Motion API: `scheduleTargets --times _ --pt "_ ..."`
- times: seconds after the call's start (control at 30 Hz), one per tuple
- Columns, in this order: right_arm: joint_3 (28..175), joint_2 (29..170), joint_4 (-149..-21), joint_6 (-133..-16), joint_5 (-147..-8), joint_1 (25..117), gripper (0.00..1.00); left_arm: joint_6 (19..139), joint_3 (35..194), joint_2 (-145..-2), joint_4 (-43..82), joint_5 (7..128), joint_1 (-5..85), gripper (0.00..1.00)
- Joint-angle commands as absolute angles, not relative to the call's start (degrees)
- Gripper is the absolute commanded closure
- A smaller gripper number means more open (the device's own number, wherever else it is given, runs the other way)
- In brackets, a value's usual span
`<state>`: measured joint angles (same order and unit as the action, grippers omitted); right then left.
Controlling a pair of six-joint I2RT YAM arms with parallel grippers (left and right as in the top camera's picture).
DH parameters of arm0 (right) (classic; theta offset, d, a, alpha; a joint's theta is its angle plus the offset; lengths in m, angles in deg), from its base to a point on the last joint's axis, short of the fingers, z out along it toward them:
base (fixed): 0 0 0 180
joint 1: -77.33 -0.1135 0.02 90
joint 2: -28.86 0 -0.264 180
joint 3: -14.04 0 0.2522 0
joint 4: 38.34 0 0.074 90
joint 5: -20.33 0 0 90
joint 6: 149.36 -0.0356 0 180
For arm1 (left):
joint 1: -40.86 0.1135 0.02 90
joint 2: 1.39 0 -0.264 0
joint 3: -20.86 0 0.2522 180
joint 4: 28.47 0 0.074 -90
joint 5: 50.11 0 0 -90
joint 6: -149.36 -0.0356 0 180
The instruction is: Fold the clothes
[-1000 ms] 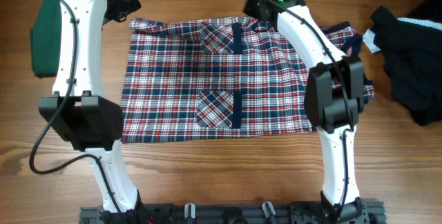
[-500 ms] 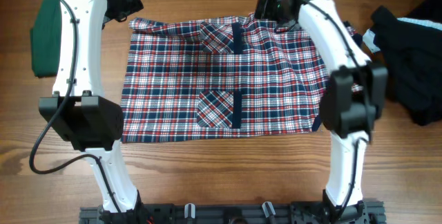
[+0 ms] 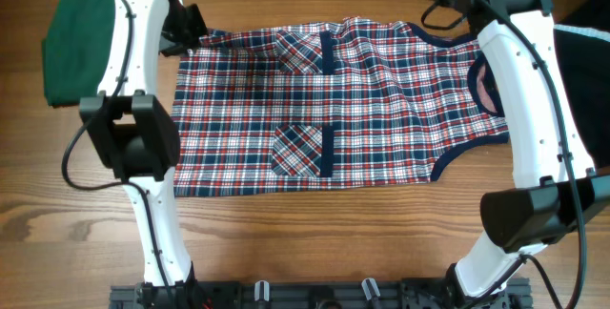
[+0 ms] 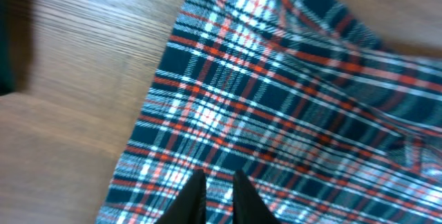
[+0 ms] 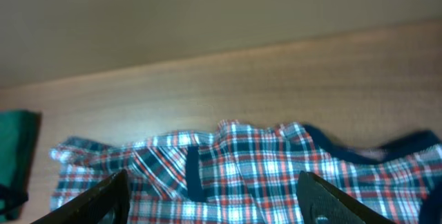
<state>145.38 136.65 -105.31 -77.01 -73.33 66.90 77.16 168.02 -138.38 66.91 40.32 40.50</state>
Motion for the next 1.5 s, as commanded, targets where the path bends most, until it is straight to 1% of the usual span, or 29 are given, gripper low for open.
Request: scheduleTargets --times 0.0,0.23,0.33,0.5,0.57,0.63,0.67,0.7,0.73,0.8,0.97,1.13,1.17,1.3,1.33,1.37,1.4,1.43,1.47 --pt "145.6 137.1 -106.4 -76.0 -74.1 66.8 0.24 75.8 167.7 -142.2 66.3 43.2 40.7 0.89" --pt "145.6 137.1 -106.6 -76.1 -74.3 66.8 0.25 74.3 167.7 -146.7 59.1 44.2 40.7 0.89" --pt "145.6 137.1 -107.0 -76.1 -74.3 66.8 0.25 74.4 167.7 -147.7 54.6 44.2 40.7 0.85" --pt "145.6 137.1 -108.6 -76.5 -74.6 66.8 0.25 74.8 167.7 -149.7 45.7 44.2 40.7 0.75" --pt "145.6 137.1 -109.5 -76.5 -74.7 66.8 0.26 74.8 167.7 -150.4 41.6 44.2 40.7 0.7" --pt "145.6 137.1 -110.2 -76.5 -74.7 66.8 0.27 74.7 167.7 -151.2 37.8 44.1 40.7 0.6" --pt "145.6 137.1 -110.6 -76.5 -74.8 66.8 0.28 74.7 167.7 -151.6 36.0 44.1 40.7 0.53" --pt "145.6 137.1 -110.9 -76.5 -74.8 66.8 0.28 74.7 167.7 -152.0 34.2 44.1 40.7 0.49" --pt "145.6 137.1 -111.3 -76.5 -74.8 66.8 0.28 74.7 167.7 -152.2 32.8 44.1 40.7 0.43" --pt "145.6 137.1 -112.0 -76.5 -74.8 66.8 0.29 74.7 167.7 -152.6 30.9 44.1 40.7 0.37" --pt "145.6 137.1 -112.4 -76.6 -74.8 66.8 0.29 74.7 167.7 -152.6 30.1 41.7 40.7 0.35" --pt "145.4 137.4 -111.9 -76.5 -74.6 66.8 0.29 74.7 167.7 -152.6 35.4 41.6 40.8 0.35" --pt "145.2 137.8 -111.7 -76.5 -74.1 66.8 0.3 74.7 167.7 -152.6 37.2 41.5 40.8 0.36" --pt "144.2 140.3 -111.7 -78.0 -71.7 67.0 0.38 74.8 167.7 -152.6 41.5 41.5 40.7 0.38" --pt "143.7 141.4 -111.7 -78.0 -71.8 67.1 0.44 74.7 167.7 -152.6 42.3 41.5 40.7 0.39" --pt "143.4 142.8 -111.7 -78.0 -71.9 67.1 0.67 74.7 167.7 -152.6 43.2 41.5 40.7 0.41" --pt "143.4 143.9 -111.8 -77.9 -72.4 67.1 0.84 74.7 167.7 -152.6 43.6 41.5 40.7 0.46" --pt "143.4 145.6 -111.9 -77.7 -73.0 67.1 0.96 74.7 167.7 -152.6 43.9 41.5 40.7 0.51" --pt "143.4 146.7 -111.6 -77.4 -73.7 67.1 0.96 74.7 167.7 -152.6 44.1 41.5 40.7 0.57"
